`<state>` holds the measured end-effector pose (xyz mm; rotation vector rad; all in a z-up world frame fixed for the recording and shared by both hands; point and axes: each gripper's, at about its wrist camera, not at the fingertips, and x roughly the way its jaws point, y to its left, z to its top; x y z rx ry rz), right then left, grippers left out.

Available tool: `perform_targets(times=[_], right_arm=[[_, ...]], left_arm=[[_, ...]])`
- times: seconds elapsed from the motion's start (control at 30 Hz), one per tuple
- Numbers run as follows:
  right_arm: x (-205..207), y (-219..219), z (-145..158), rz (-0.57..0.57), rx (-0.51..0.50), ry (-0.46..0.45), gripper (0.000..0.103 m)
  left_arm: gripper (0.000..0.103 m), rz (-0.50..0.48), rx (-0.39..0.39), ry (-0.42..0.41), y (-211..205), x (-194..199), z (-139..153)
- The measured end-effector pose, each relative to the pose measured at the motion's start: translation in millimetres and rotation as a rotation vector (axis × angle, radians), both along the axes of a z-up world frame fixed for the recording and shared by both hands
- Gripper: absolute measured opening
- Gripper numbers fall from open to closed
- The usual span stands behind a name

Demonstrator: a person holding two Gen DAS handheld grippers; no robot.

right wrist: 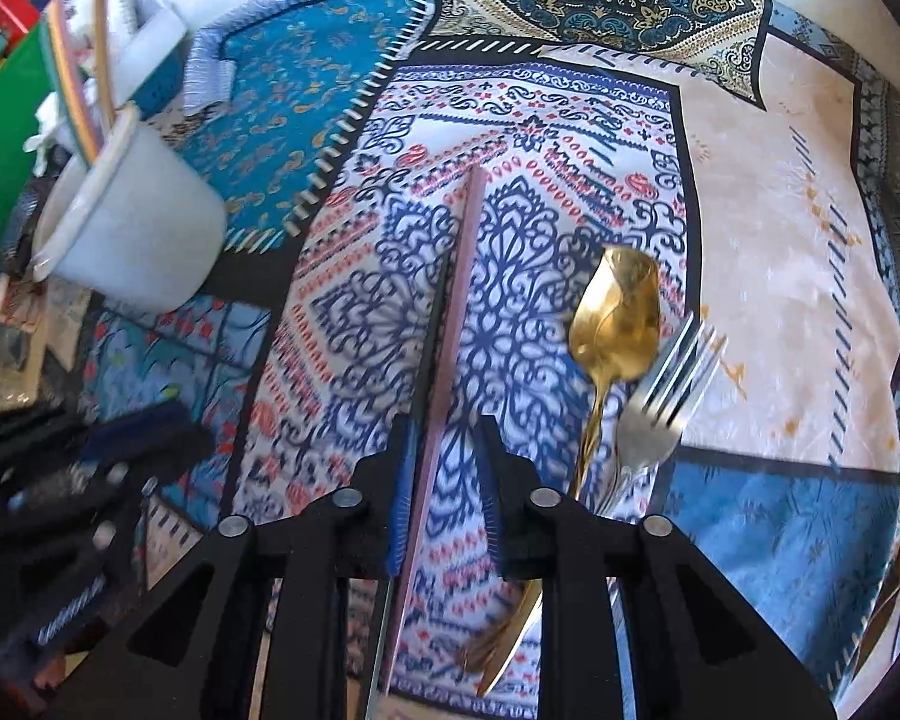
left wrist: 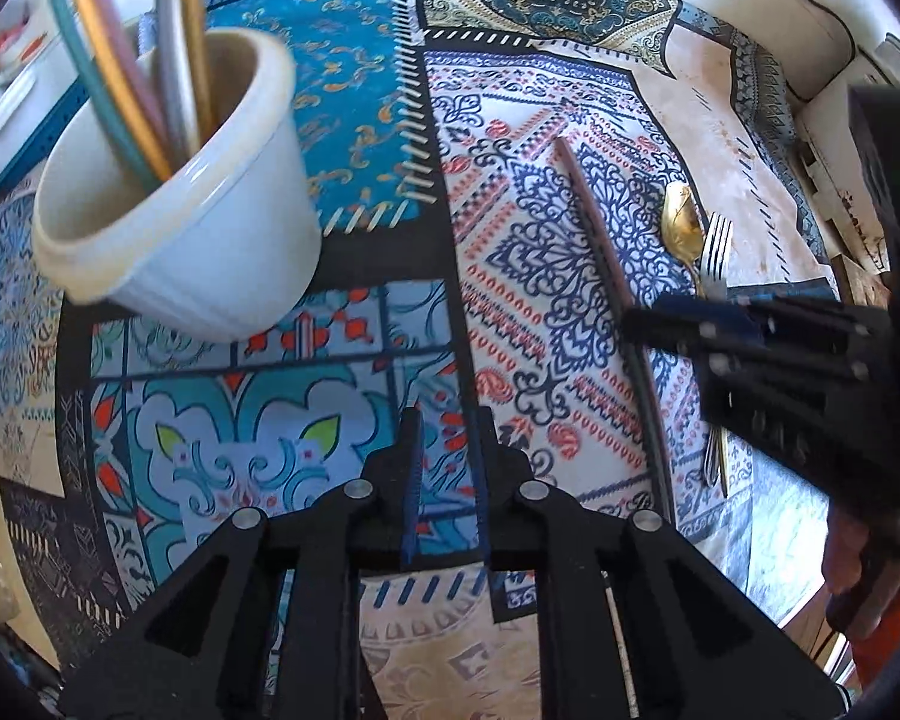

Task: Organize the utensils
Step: 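Grasp a pink chopstick with the right tool while the left tool grasps a thin dark rod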

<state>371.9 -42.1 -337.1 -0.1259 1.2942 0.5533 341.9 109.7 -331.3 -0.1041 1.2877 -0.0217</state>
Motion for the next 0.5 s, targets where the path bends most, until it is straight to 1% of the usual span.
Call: perform_targets(times=[0.17,0.3,0.4,0.5], right_arm=[[15.0,9.5,-2.1,-0.029,-0.029,-0.024,0.007],[20.9,14.6,-4.4,-0.022,-0.043,-0.048,0.006],[19.4,16.9,-4.8,-0.009,-0.058,-0.045,0.005],[10.9,5.8,-2.5,-0.008,-0.052,-0.042,0.005]], left_arm=[[0.013,0.0,-0.017,-0.002,0.6,-3.5,-1.6],[0.013,-0.023,-0.025,0.0,-5.9,-2.5,-1.9],[0.013,-0.045,-0.023,0.0,-16.0,2.4,-1.5],[0.013,-0.066,-0.023,-0.005,-25.0,7.1,-0.1]])
